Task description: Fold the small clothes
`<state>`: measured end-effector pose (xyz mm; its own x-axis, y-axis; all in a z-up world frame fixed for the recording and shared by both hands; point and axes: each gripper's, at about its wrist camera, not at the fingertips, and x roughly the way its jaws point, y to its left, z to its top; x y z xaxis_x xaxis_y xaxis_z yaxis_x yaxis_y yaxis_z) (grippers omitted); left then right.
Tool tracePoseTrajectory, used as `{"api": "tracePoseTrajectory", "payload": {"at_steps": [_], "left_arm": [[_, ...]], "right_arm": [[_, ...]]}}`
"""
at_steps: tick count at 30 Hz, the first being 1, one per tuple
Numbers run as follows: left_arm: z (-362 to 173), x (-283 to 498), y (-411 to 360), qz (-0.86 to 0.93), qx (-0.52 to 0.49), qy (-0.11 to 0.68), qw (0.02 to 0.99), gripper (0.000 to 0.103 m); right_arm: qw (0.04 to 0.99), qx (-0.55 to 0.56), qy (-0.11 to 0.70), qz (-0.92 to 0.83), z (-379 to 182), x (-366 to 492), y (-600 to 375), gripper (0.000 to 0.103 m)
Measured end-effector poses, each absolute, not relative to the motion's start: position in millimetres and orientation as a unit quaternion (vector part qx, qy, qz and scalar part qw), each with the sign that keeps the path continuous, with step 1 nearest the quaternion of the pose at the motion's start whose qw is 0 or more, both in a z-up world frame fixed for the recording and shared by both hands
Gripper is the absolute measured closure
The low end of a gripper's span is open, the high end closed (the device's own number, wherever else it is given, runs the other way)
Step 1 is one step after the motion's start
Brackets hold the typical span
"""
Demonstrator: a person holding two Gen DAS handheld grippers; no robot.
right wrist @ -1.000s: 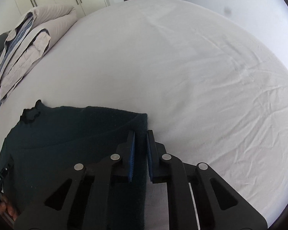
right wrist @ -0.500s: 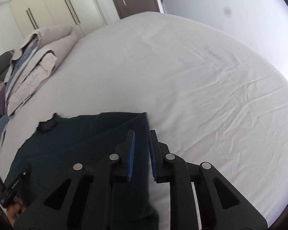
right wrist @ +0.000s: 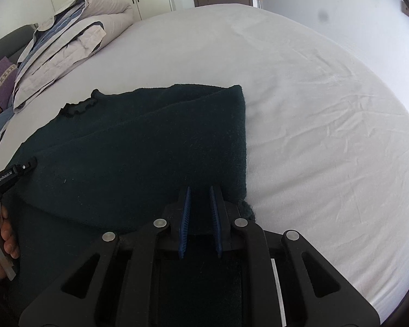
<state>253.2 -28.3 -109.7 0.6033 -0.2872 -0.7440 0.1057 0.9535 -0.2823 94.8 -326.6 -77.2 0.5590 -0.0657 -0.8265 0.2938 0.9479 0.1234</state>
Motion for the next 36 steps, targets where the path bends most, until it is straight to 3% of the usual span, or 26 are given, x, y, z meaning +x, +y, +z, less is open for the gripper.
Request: {"api": "tracePoseTrajectory", "payload": {"at_steps": [1,2,3,5,10,17,21,26,30,33,36], "left_arm": [[-104.3,247.3,-24.6,-0.108,-0.105,0.427,0.892,0.073],[-100.3,242.0,-20.0,-0.105,-0.109,0.423,0.893,0.063],[-93.8,232.7,-12.2,-0.104,-0.121,0.415,0.896,0.058],[-78.6,210.2,9.5,-0.098,-0.154,0.395,0.900,0.038],[-62.1,156.1,98.7,-0.063,-0.267,0.372,0.887,0.035],[-86.4,72.3,271.3,0.064,-0.500,0.310,0.806,0.035],[-105.0,29.9,326.5,0.117,-0.604,0.258,0.745,0.035],[-126.7,8.2,355.8,0.160,-0.666,0.208,0.699,0.024],[-147.3,13.3,365.3,0.171,-0.691,0.191,0.676,0.025],[-147.6,27.4,370.7,0.183,-0.684,0.181,0.683,0.035],[-149.9,46.8,379.5,0.186,-0.675,0.193,0.687,0.065]], "right_arm": [[0.878,0.135,0.448,-0.101,-69.9,86.4,-325.6,0.080],[0.884,0.142,0.434,-0.099,-60.7,76.7,-323.0,0.069],[0.890,0.146,0.420,-0.099,-49.4,64.9,-319.2,0.050],[0.903,0.159,0.389,-0.090,-33.4,46.4,-310.5,0.033],[0.908,0.178,0.378,-0.020,-9.7,30.2,-270.1,0.032],[0.897,0.204,0.386,0.076,2.7,16.0,-203.9,0.032],[0.885,0.227,0.395,0.097,-0.2,14.4,-180.5,0.032],[0.880,0.230,0.402,0.108,-3.2,7.7,-159.6,0.033],[0.878,0.233,0.403,0.111,-2.6,-2.4,-150.5,0.034],[0.878,0.235,0.402,0.108,-2.0,-8.8,-151.6,0.035],[0.877,0.241,0.401,0.108,-3.4,-7.3,-161.0,0.037]]}}
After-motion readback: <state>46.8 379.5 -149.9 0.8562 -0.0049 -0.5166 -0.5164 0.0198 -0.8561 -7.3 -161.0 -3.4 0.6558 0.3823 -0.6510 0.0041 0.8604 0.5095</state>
